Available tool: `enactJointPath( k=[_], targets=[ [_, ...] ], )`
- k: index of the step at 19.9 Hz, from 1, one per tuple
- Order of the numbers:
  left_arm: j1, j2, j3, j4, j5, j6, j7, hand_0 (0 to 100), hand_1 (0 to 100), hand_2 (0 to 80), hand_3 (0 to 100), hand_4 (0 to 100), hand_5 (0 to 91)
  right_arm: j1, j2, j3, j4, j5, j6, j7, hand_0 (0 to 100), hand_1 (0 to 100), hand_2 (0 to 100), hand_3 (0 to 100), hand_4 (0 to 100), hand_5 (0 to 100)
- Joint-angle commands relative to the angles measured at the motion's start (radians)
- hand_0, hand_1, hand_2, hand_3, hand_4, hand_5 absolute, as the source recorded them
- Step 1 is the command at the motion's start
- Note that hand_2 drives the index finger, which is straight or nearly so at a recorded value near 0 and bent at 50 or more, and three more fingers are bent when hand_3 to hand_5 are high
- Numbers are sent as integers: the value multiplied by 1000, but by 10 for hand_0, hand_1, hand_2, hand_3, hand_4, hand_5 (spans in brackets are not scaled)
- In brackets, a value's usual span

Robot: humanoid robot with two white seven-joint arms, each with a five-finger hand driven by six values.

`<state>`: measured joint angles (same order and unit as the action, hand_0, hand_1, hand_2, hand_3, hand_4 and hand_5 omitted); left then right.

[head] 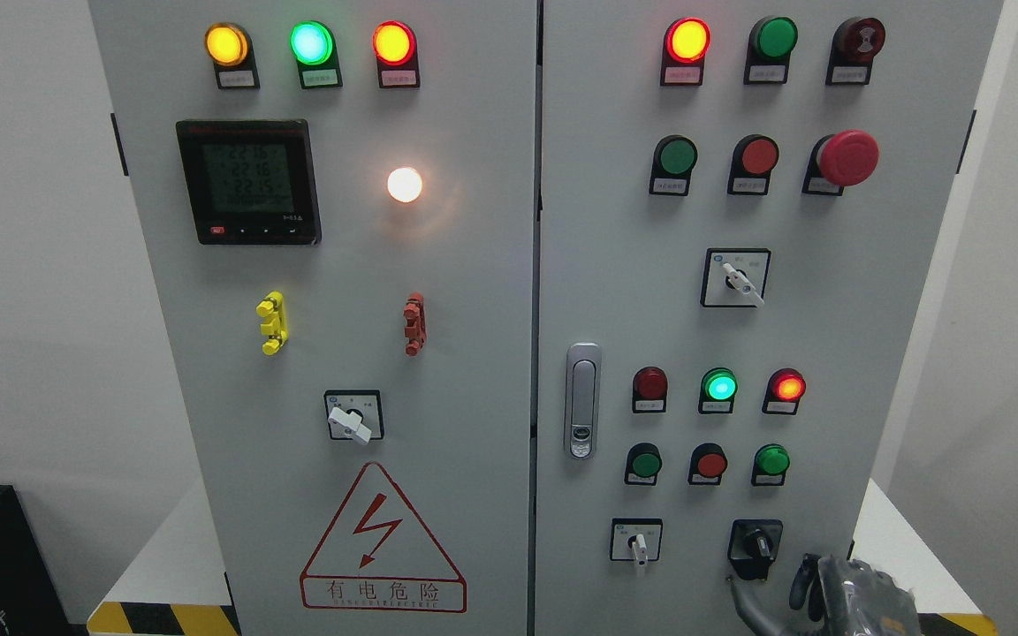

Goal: Flip black knob to close circuit

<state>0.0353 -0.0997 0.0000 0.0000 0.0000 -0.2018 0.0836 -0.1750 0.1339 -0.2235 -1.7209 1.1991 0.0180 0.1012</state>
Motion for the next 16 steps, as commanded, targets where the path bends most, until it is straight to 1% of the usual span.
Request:
enactJointPath(
  k=[1,3,4,5,6,7,8,10,11,13,16],
  targets=[
    [0,0,-20,21,-20,1,1,0,0,0,0,0,0,32,0,44,-46,-97,-26,-28,0,226,674,859,682,661],
    [0,0,-20,23,-21,1,1,0,0,0,0,0,0,38,1,43,-46,-182,-58,-43,0,222,639,823,665,621],
    [0,0,-20,21,-21,1,1,0,0,0,0,0,0,45,1,33,-48,-208,-88,-43,0,222,631,819,665,613],
    [0,0,-20,21,-20,1,1,0,0,0,0,0,0,55,1,30,-49,-229,-119,-44,0,216,603,802,647,587],
    [0,0,-20,23,-21,1,1,0,0,0,0,0,0,74,-2,30,-51,-265,-139,-48,0,213,576,792,635,560],
    [0,0,-20,21,-21,1,1,0,0,0,0,0,0,98,-3,30,-52,-315,-148,-52,0,211,561,783,631,546],
    [0,0,-20,21,-21,1,1,0,0,0,0,0,0,120,-3,33,-62,-372,-156,-58,0,208,526,768,614,508],
    [0,0,-20,21,-21,1,1,0,0,0,0,0,0,167,0,39,-80,-461,-176,-58,0,202,468,731,588,456],
    [0,0,-20,23,-21,1,1,0,0,0,0,0,0,193,-2,42,-89,-493,-190,-60,0,198,422,688,565,426],
    [0,0,-20,23,-21,1,1,0,0,0,0,0,0,241,-5,42,-103,-565,-219,-66,0,189,369,651,542,393],
    [0,0,-20,21,-20,1,1,0,0,0,0,0,0,287,-5,42,-103,-734,-257,-61,0,179,283,550,464,294]
  ],
)
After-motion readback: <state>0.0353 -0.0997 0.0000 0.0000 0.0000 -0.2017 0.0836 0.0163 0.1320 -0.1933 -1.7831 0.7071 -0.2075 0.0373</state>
